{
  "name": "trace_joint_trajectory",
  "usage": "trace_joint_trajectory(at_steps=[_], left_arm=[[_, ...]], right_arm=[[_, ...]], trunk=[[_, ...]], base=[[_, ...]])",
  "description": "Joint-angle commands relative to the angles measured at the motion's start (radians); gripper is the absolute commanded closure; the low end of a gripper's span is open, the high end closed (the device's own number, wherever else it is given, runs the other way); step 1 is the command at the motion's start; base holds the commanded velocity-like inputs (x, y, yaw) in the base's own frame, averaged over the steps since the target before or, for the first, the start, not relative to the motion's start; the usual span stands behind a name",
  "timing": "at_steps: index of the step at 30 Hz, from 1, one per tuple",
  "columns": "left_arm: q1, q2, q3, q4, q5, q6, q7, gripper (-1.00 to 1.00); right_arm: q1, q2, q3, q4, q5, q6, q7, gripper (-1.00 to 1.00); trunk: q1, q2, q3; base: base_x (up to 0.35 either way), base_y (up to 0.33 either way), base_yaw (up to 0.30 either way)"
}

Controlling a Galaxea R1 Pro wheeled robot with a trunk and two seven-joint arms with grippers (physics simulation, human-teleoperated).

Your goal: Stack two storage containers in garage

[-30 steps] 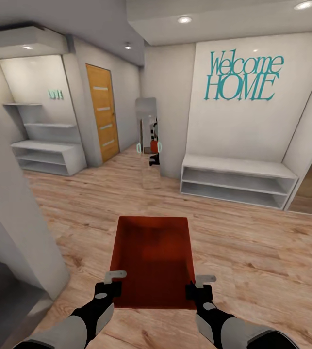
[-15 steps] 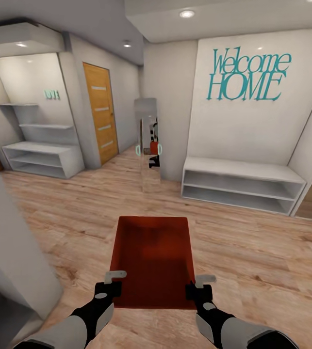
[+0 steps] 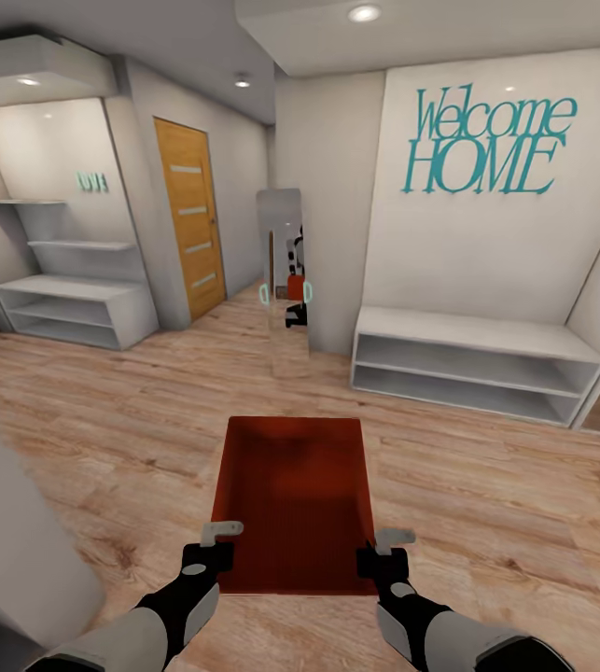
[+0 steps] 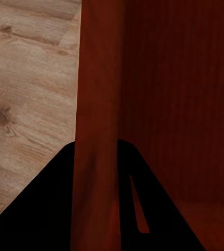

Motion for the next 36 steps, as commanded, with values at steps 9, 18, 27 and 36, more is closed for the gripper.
trace_joint_trajectory(at_steps=[9, 18, 27, 36], left_arm=[[-0.001, 0.061, 0.037, 0.002, 0.095, 0.001, 0.005, 1.0], [-0.001, 0.061, 0.037, 0.002, 0.095, 0.001, 0.005, 1.0], [-0.002, 0.061, 0.037, 0.002, 0.096, 0.001, 0.005, 1.0], [-0.001, 0.062, 0.037, 0.002, 0.095, 0.001, 0.005, 1.0]], right_arm=[[-0.001, -0.013, -0.037, -0.002, 0.035, -0.003, 0.002, 1.0], [-0.001, -0.013, -0.037, -0.003, 0.035, -0.003, 0.002, 1.0], [-0.001, -0.013, -0.037, -0.002, 0.035, -0.003, 0.002, 1.0], [-0.001, -0.013, -0.037, -0.002, 0.034, -0.003, 0.002, 1.0]], trunk=[[0.001, -0.001, -0.001], [0.001, -0.001, -0.001], [0.001, -0.001, -0.001], [0.001, -0.001, -0.001]], base=[[0.323, 0.0, 0.0], [0.323, 0.0, 0.0], [0.323, 0.0, 0.0], [0.323, 0.0, 0.0]])
